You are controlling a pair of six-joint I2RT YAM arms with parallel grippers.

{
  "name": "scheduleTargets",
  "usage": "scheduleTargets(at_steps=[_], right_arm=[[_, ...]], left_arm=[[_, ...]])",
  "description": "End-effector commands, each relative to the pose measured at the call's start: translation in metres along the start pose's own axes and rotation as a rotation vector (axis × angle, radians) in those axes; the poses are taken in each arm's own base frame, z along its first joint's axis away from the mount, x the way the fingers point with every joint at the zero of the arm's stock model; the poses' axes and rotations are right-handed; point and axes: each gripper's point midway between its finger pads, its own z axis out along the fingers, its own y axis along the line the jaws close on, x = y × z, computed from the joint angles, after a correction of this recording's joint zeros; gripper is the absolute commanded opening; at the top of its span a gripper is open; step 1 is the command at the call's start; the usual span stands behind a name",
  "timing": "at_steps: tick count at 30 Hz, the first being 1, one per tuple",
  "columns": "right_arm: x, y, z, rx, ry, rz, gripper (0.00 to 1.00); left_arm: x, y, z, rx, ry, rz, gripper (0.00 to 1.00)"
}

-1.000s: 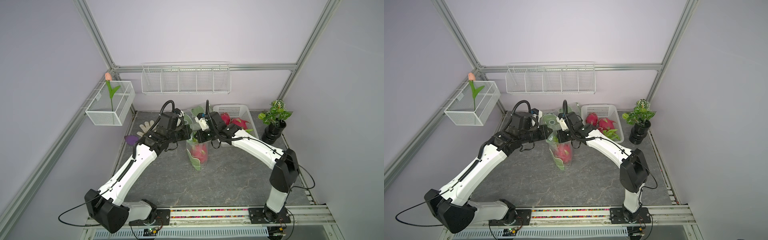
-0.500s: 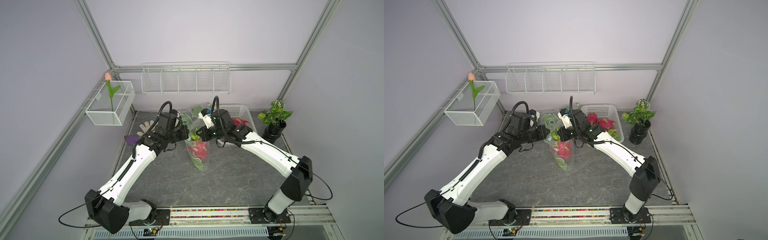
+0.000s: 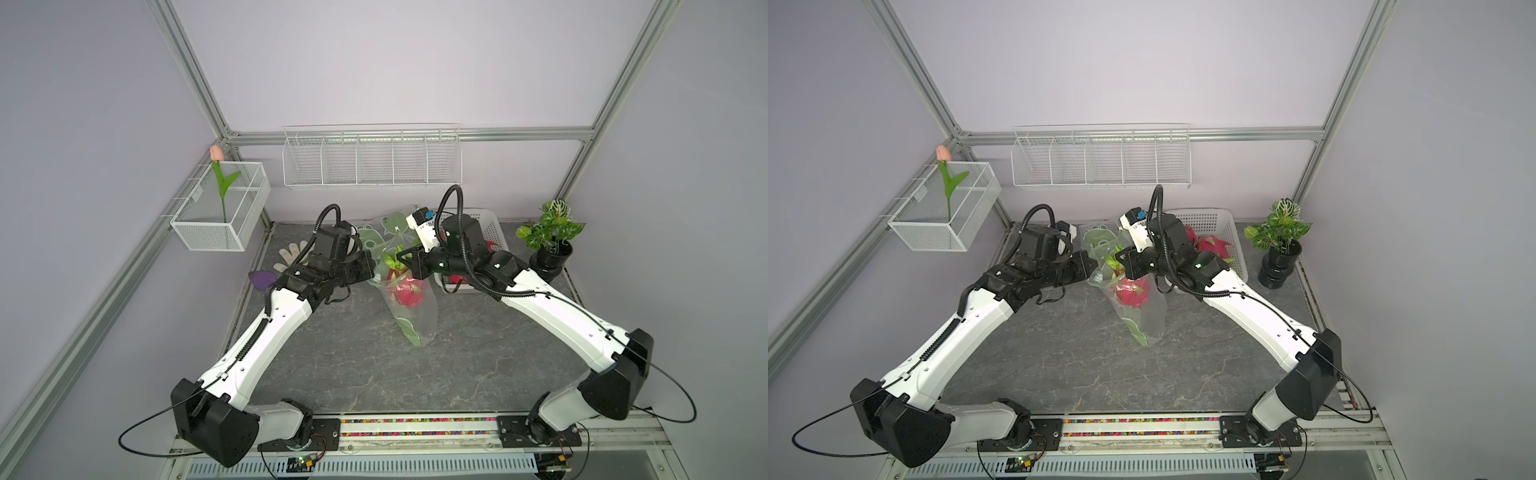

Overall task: Open the zip-top bag and take out the dragon fruit
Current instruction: Pick up the dragon fruit from the zipper food storage bag.

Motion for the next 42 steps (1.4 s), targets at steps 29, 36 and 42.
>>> scheduleTargets(at_steps=[29, 36, 42], right_arm=[[-0.107, 0.049, -0.085, -0.125, -0.485, -0.063, 0.07], [-0.111, 0.042, -0.090, -0.096, -0.524, -0.050, 0.07], [-0.109, 0.026, -0.084, -0.034, -0.528, -0.039, 0.07]], left_arm=[[0.008, -0.006, 0.001, 0.042, 0.067, 0.104, 0.00], [0.002, -0.014, -0.008, 0.070, 0.042, 0.134, 0.00], [-0.005, -0.029, -0.021, 0.126, 0.011, 0.177, 0.00]])
